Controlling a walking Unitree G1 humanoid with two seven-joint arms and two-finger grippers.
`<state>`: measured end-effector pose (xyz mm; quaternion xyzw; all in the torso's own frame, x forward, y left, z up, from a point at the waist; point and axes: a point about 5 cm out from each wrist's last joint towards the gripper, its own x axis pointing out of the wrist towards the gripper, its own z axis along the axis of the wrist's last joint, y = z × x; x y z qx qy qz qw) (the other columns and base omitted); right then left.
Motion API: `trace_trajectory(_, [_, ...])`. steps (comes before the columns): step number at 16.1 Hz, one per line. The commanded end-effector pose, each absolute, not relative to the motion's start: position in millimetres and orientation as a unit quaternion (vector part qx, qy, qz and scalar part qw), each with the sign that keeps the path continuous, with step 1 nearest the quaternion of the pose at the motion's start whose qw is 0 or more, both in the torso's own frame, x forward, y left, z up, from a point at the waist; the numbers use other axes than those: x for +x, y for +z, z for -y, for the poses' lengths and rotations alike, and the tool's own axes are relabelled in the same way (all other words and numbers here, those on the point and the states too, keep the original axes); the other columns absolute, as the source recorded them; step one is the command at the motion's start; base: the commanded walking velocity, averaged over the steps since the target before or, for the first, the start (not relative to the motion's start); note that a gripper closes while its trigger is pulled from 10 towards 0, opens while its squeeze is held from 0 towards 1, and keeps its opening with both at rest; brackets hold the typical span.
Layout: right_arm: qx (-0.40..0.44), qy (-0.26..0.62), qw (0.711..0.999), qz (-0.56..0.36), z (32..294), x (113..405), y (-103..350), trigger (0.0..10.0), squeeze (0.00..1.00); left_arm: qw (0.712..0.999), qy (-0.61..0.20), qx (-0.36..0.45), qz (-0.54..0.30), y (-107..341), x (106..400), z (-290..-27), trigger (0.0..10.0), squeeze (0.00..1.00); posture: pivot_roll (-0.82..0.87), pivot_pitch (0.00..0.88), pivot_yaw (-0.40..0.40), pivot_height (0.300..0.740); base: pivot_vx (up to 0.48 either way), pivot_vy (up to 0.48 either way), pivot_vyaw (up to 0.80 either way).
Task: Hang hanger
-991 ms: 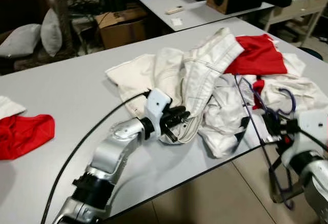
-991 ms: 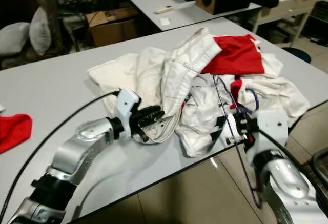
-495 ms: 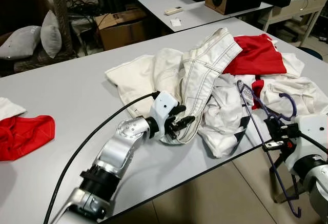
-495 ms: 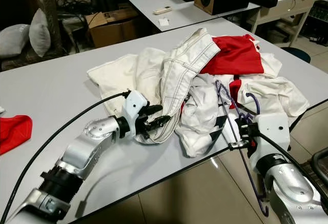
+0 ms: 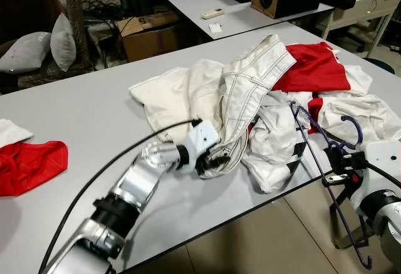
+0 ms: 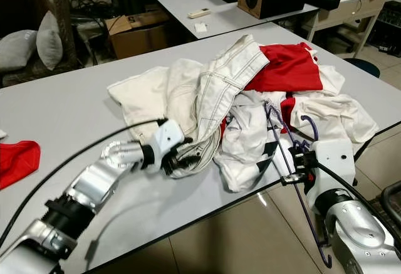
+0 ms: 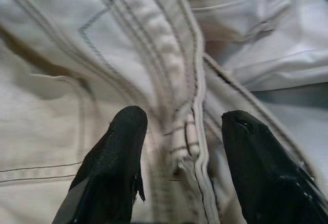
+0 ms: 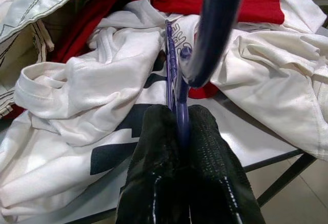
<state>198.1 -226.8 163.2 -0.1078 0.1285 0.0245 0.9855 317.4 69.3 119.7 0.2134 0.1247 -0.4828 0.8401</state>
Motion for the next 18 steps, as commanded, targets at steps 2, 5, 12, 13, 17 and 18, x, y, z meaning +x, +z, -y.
trace_trajectory(2, [-0.108,0.034,0.987,-0.118,219.8,198.5,166.8,10.0,0.00,0.839,-0.477,0.227,-0.126,125.2,319.9,-71.6,2.3,0.00,-0.20,0.000,0.112,0.740,0.000,0.000,0.00])
trace_trajectory(5, [-0.108,0.036,0.987,-0.117,218.0,200.6,166.0,10.0,0.00,0.835,-0.474,0.237,-0.145,122.1,319.6,-74.4,0.0,0.00,-0.20,0.000,0.116,0.740,0.000,0.000,0.00])
trace_trajectory(12, [-0.100,0.046,0.987,-0.120,207.5,200.0,159.4,10.0,0.00,0.858,-0.443,0.201,-0.164,119.9,315.7,-80.3,0.0,0.00,-0.19,0.000,0.125,0.740,0.000,0.000,0.00])
trace_trajectory(13, [-0.098,0.047,0.987,-0.120,206.1,200.6,158.5,10.0,0.00,0.863,-0.437,0.194,-0.163,119.9,314.6,-81.3,0.0,0.00,-0.19,0.000,0.127,0.740,0.000,0.000,0.00])
trace_trajectory(17, [-0.096,0.048,0.987,-0.117,203.8,202.2,157.7,10.0,0.00,0.867,-0.428,0.192,-0.166,116.8,311.2,-84.8,0.0,0.00,-0.19,0.000,0.136,0.740,0.000,0.000,0.00])
trace_trajectory(18, [-0.095,0.047,0.988,-0.115,202.8,203.0,157.1,10.0,0.00,0.872,-0.421,0.191,-0.164,117.0,310.1,-86.7,0.0,0.00,-0.19,0.000,0.142,0.740,0.000,0.000,0.00])
